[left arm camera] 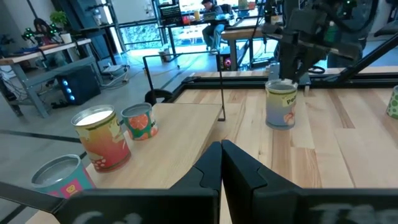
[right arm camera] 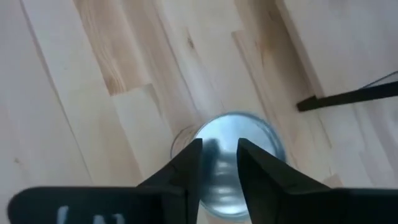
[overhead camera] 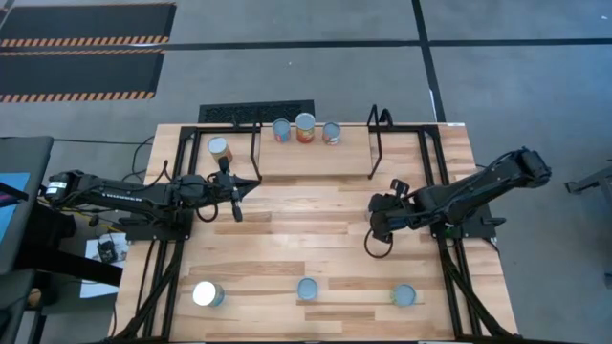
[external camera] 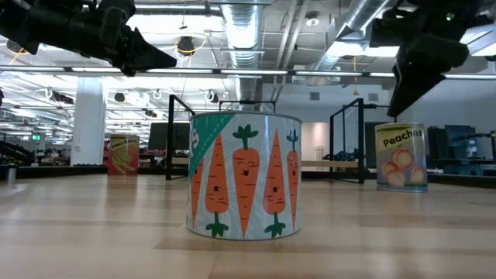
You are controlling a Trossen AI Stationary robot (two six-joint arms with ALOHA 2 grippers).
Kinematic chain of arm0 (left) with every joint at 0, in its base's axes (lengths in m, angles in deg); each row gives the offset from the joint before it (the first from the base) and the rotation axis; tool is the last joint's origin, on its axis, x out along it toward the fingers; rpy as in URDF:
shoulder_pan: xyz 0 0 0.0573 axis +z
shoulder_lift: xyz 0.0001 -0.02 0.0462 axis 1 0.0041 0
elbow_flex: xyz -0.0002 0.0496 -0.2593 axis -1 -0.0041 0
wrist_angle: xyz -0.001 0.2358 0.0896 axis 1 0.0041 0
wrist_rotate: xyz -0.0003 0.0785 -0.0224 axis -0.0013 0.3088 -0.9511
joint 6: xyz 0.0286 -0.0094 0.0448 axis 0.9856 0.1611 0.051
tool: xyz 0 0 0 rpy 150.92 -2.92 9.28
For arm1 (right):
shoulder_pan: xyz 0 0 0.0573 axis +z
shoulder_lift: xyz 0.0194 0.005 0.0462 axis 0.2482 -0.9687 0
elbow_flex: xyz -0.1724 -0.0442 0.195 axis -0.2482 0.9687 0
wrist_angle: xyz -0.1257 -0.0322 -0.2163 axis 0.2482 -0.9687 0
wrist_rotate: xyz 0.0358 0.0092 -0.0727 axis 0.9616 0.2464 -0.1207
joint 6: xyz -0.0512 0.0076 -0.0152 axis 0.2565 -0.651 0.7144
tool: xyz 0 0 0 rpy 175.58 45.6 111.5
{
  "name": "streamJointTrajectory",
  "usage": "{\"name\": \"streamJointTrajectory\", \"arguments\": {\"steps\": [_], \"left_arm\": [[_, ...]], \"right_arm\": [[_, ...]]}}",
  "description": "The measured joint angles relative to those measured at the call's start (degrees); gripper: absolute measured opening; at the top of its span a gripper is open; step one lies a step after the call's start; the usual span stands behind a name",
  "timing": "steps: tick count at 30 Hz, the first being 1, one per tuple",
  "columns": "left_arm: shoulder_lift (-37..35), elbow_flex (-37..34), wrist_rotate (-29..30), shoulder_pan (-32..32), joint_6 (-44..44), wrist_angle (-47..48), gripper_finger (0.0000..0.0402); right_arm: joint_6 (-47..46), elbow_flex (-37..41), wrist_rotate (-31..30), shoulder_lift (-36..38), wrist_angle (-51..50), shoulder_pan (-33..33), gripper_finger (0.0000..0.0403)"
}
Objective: Pick and place cans onto a shelf
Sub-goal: Put the right light blue can on the shelf
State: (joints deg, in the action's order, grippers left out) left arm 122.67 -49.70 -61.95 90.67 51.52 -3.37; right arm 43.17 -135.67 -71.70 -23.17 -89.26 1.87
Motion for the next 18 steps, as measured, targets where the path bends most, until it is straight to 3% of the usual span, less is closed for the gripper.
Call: {"name": "streamJointTrajectory", "arguments": {"steps": [11, 15, 18], "left_arm": [[0.00, 0.00, 0.00, -0.01, 0.04, -0.01, 0.0000], [0.00, 0.00, 0.00, -0.01, 0.03, -0.01, 0.0000], [0.00, 0.00, 0.00, -0.01, 0.07, -0.01, 0.0000]], "right_arm": [[-0.83, -0.56, 4.88, -0.96, -0.94, 0.55, 0.0203], [-0.22, -0.56, 4.54, -4.17, -0.92, 0.97, 0.0200], [0.20, -0.69, 2.13, -6.79, -1.85, 0.95, 0.0174]]}}
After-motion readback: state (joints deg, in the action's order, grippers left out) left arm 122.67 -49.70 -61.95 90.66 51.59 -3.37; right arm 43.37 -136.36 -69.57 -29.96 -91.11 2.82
